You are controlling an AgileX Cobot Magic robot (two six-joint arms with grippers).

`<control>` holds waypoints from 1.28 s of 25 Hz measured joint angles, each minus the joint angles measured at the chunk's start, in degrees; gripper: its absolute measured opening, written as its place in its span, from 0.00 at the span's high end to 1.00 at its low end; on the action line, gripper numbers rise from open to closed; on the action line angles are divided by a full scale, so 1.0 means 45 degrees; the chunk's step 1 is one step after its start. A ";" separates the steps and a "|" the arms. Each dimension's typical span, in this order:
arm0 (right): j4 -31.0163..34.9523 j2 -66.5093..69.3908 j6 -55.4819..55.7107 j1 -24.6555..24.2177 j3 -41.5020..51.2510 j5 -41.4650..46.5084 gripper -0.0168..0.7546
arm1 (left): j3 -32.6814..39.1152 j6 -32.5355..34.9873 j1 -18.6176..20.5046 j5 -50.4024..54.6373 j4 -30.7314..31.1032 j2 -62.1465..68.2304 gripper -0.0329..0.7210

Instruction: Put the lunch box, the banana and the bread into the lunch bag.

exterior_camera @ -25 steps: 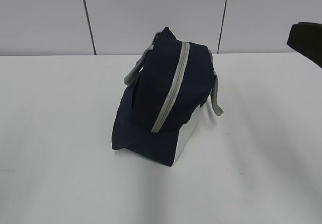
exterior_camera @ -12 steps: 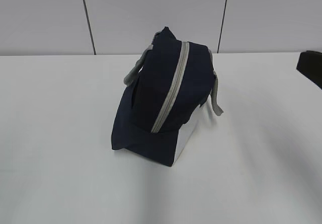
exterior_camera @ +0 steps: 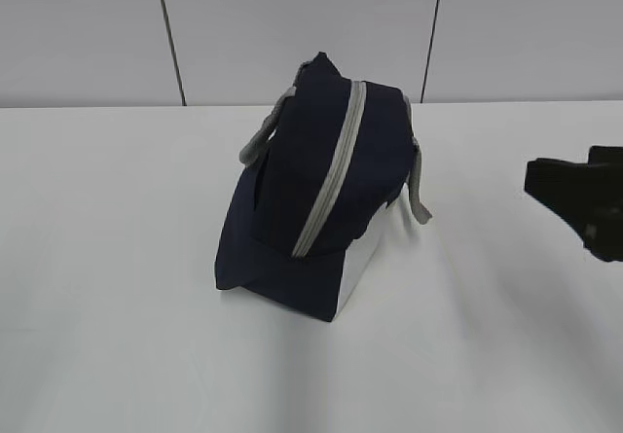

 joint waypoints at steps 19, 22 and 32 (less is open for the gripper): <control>1.4492 0.0400 -1.5172 0.0000 0.0000 0.1804 0.32 | 0.0000 0.0000 0.0000 0.0000 0.0005 0.0000 0.49; 1.8866 -0.0054 -1.9447 0.0000 -0.0335 0.3132 0.32 | 0.0000 0.0000 0.0000 0.0000 0.0005 0.0000 0.49; 2.4463 -0.3196 -2.5733 0.0000 -0.1344 0.8292 0.32 | 0.0000 0.0000 0.0000 0.0000 0.0005 0.0000 0.49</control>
